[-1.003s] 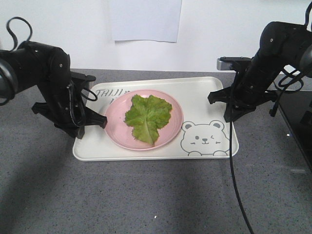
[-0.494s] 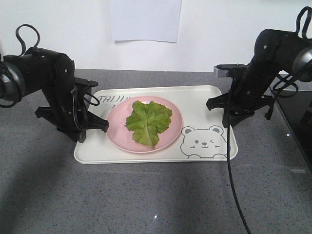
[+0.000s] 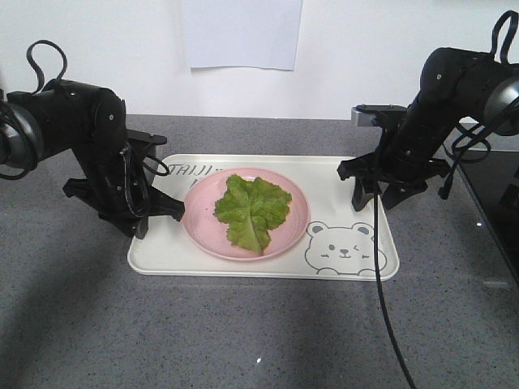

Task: Transfer vegetables to tray and serve
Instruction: 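Lower the tray with both grippers onto the grey counter, then open both grippers and raise them off the tray edges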

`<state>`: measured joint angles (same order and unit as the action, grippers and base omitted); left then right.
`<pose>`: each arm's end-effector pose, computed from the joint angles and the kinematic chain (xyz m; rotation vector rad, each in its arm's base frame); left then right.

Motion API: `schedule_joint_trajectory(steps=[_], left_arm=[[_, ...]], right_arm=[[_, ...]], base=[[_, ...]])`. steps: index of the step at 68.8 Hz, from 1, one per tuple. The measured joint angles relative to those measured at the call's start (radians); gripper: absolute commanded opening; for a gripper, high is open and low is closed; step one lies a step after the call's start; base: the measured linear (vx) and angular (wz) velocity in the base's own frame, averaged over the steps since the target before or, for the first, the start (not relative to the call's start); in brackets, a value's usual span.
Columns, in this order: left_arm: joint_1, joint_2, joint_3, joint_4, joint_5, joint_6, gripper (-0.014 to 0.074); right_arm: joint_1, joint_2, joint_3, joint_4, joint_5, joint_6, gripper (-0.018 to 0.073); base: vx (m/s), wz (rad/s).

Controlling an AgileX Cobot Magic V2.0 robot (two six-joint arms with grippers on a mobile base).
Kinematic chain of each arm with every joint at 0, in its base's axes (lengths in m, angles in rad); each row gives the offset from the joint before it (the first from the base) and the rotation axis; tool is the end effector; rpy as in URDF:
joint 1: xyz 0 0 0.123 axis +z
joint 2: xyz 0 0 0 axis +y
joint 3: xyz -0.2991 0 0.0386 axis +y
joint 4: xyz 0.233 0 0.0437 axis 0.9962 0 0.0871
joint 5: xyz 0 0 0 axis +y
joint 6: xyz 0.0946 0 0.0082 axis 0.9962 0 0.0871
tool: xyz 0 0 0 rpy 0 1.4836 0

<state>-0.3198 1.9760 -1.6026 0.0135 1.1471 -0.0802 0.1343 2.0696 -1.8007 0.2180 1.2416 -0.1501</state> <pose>0.3793 -0.1244 0.2443 0.3661 2.9819 -0.0224 0.4210 0.0765 0.2556 -0.3400 2.9573 0.3142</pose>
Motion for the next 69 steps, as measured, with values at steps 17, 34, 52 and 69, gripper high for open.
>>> schedule_joint_trajectory(steps=[17,34,52,69], left_arm=[[-0.006,0.000,0.000,0.003,0.013,0.014,0.0170],[-0.006,0.000,0.000,0.014,0.034,0.014,0.0256],[-0.006,-0.003,0.000,0.018,0.049,0.011,0.0299],[-0.006,-0.060,0.000,0.018,0.042,0.000,0.0297]], right_arm=[[0.007,0.000,0.000,-0.026,-0.001,0.037,0.0416],[0.007,-0.008,0.000,-0.053,-0.002,0.058,0.0415],[0.007,-0.066,0.000,-0.054,-0.002,0.074,0.0412],[0.007,-0.176,0.000,-0.054,-0.015,0.077,0.0321]], base=[[0.00,0.00],[0.00,0.00],[0.00,0.00],[0.00,0.00]])
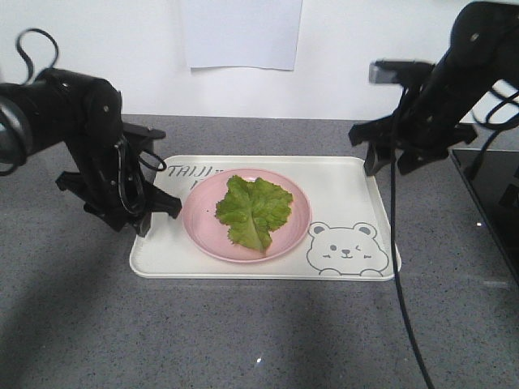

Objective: Transfer vegetables to tray and serve

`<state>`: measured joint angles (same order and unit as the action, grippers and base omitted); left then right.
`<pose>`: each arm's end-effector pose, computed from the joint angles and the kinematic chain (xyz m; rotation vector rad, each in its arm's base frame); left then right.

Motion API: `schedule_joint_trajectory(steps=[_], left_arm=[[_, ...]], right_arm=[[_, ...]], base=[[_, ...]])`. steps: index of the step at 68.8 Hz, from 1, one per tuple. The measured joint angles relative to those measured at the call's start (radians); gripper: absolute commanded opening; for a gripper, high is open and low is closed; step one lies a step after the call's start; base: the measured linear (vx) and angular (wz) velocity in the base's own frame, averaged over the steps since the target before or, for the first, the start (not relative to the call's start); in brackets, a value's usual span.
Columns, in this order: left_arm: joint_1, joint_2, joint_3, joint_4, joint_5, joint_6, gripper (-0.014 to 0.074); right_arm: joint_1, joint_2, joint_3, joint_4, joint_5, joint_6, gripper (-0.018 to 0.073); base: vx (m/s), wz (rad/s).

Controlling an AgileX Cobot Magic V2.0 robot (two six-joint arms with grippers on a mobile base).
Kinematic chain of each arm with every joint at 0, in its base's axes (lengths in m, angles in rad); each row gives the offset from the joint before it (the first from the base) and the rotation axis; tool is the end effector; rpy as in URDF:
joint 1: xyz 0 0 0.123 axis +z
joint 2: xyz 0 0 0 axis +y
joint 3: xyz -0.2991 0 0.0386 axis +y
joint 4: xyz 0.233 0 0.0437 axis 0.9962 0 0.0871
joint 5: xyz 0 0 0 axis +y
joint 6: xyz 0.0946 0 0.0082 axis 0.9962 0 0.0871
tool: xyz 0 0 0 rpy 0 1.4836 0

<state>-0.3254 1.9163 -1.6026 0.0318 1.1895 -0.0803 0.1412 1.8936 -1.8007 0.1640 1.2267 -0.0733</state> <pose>0.3679 -0.1212 0.2672 0.3789 2.9597 -0.0021 0.3930 0.0706 0.3279 -0.2592 2.7873 0.2459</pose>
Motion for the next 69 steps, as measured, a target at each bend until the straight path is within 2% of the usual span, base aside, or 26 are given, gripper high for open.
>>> schedule_joint_trajectory(steps=[10,19,39,53,62,69], left_arm=[[0.000,-0.083,0.000,0.000,-0.028,-0.001,0.0290],[0.000,-0.179,0.000,0.000,-0.072,-0.002,0.0226],[-0.003,-0.485,0.000,0.000,-0.245,-0.003,-0.0008],[-0.003,-0.741,0.113,0.000,-0.381,-0.003,-0.0007],[-0.003,-0.919,0.305,0.000,-0.476,-0.003,-0.0007],[-0.003,-1.043,0.489,0.000,-0.540,-0.003,-0.0007]], right_arm=[[0.000,-0.096,0.000,0.007,-0.047,-0.008,0.0141],[0.000,-0.195,0.000,0.027,-0.096,-0.044,-0.0017],[0.000,-0.440,0.000,0.157,-0.161,-0.230,-0.0006],[0.000,-0.607,0.000,0.175,-0.161,-0.316,-0.0006],[0.000,-0.706,0.001,0.179,-0.159,-0.344,-0.0006],[0.000,-0.800,0.082,0.183,-0.200,-0.379,-0.0006]], base=[[0.00,0.00],[0.00,0.00],[0.00,0.00],[0.00,0.00],[0.00,0.00],[0.00,0.00]])
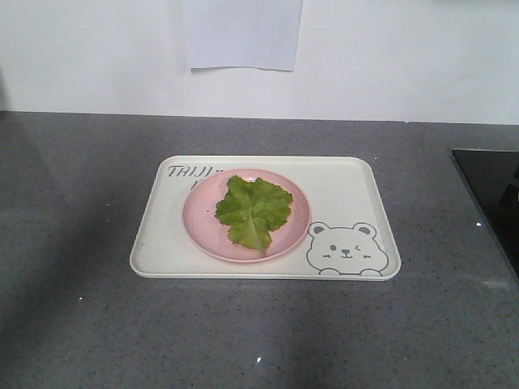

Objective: Transfer vegetables to tray and serve

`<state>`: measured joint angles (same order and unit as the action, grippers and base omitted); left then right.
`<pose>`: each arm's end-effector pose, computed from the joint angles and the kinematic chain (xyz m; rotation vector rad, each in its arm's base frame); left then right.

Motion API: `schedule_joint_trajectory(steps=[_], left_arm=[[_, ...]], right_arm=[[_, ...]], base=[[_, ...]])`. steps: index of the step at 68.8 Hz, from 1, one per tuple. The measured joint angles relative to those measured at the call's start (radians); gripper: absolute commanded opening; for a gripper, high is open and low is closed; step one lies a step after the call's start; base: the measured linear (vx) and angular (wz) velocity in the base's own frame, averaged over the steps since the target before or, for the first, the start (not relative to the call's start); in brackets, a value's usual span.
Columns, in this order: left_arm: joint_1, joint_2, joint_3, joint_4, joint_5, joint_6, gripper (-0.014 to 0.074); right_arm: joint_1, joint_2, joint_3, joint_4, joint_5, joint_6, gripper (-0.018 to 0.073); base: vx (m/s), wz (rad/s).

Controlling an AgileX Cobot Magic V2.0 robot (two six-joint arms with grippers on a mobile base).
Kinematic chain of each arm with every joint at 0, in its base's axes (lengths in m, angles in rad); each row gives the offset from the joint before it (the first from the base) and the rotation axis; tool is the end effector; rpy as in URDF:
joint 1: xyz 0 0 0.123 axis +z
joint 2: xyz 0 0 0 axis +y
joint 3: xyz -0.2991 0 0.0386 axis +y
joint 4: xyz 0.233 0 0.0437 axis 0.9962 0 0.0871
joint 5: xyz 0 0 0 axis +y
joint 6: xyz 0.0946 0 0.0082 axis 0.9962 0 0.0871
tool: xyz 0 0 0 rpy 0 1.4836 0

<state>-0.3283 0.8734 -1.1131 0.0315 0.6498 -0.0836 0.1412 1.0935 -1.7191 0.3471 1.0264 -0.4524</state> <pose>0.1364 -0.0445 0.4447 0.2427 1.8853 -0.2453 0.1419 0.0481 0.5526 -0.5726 1.7572 0.1861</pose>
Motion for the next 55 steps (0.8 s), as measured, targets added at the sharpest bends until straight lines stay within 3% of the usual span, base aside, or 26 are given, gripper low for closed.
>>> schedule_joint_trajectory(steps=[15,30,40,55], left_arm=[[0.000,-0.253,0.354,-0.019,-0.158,-0.001,-0.0007],[0.000,-0.397,0.594,-0.032,-0.204,-0.002,-0.0007],[0.000,-0.416,0.669,-0.032,-0.226,-0.002,-0.0007],[0.000,-0.416,0.674,-0.032,-0.304,-0.004,-0.0007]], right_arm=[[0.000,-0.297,0.531,0.001,-0.201,-0.068,-0.0006],[0.000,-0.655,1.100,-0.007,-0.402,-0.088,-0.0006],[0.000,-0.798,1.285,-0.007,-0.483,-0.076,-0.0006],[0.000,-0.862,1.320,-0.003,-0.535,-0.070,-0.0006]], base=[[0.00,0.00],[0.00,0.00],[0.00,0.00],[0.00,0.00]])
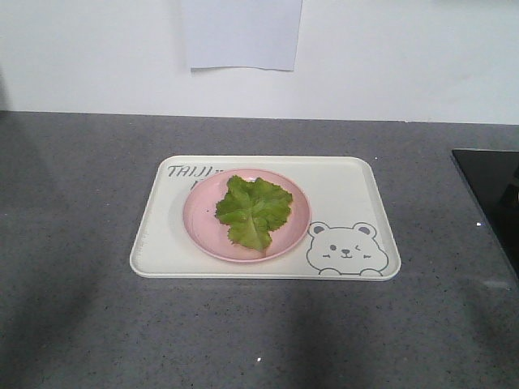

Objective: Transfer vegetables to tray and serve

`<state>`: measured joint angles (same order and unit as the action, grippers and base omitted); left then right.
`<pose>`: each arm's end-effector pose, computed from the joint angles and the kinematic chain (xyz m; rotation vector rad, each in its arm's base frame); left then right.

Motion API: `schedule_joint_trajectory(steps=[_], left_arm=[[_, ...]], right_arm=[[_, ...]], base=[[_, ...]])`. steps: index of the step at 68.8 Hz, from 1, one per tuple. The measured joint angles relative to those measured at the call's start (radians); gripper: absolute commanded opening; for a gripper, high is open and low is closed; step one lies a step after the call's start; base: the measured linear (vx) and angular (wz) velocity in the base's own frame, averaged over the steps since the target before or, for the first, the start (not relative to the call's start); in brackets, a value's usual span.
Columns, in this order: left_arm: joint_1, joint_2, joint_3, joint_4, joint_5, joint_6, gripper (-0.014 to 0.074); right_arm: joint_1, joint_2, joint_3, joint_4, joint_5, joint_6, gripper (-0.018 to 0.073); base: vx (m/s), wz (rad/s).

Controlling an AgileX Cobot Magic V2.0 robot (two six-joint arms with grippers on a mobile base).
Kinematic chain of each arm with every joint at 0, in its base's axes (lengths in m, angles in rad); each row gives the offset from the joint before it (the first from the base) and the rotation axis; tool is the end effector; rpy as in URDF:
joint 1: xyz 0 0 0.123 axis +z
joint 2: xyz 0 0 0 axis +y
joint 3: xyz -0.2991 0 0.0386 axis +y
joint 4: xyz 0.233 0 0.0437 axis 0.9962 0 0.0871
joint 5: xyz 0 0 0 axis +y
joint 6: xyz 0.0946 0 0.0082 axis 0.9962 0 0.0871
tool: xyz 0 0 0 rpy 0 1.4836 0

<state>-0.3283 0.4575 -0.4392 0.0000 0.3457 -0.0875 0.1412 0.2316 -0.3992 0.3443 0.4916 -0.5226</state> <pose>0.0699 -0.0238 0.3032 0.2231 1.8440 -0.2896 0.0294 0.0195 0.2914 -0.4293 1.7284 0.0884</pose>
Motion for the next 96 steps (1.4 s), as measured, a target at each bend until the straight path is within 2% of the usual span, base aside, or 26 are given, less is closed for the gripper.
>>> schedule_joint_trajectory(steps=[50,61,73,86,96], left_arm=[[0.000,0.000,0.000,0.000,-0.017,0.001,-0.0006],[0.005,-0.020,0.033,0.082,-0.047,0.015,-0.0006],[0.090,-0.111,0.200,0.112,-0.192,-0.017,-0.0006],[0.197,-0.253,0.411,0.094,-0.330,-0.045,-0.0006],[0.257,-0.387,0.465,0.083,-0.334,-0.094,-0.0006]], right_arm=[[0.000,0.000,0.000,0.002,0.000,0.001,-0.0006],[0.000,0.000,0.000,0.002,0.000,0.001,-0.0006],[0.000,0.000,0.000,0.002,0.001,0.001,-0.0006],[0.000,0.000,0.000,0.002,0.001,0.001,-0.0006],[0.000,0.000,0.000,0.002,0.001,0.001,-0.0006]], base=[[0.00,0.00],[0.00,0.00],[0.00,0.00],[0.00,0.00],[0.00,0.00]])
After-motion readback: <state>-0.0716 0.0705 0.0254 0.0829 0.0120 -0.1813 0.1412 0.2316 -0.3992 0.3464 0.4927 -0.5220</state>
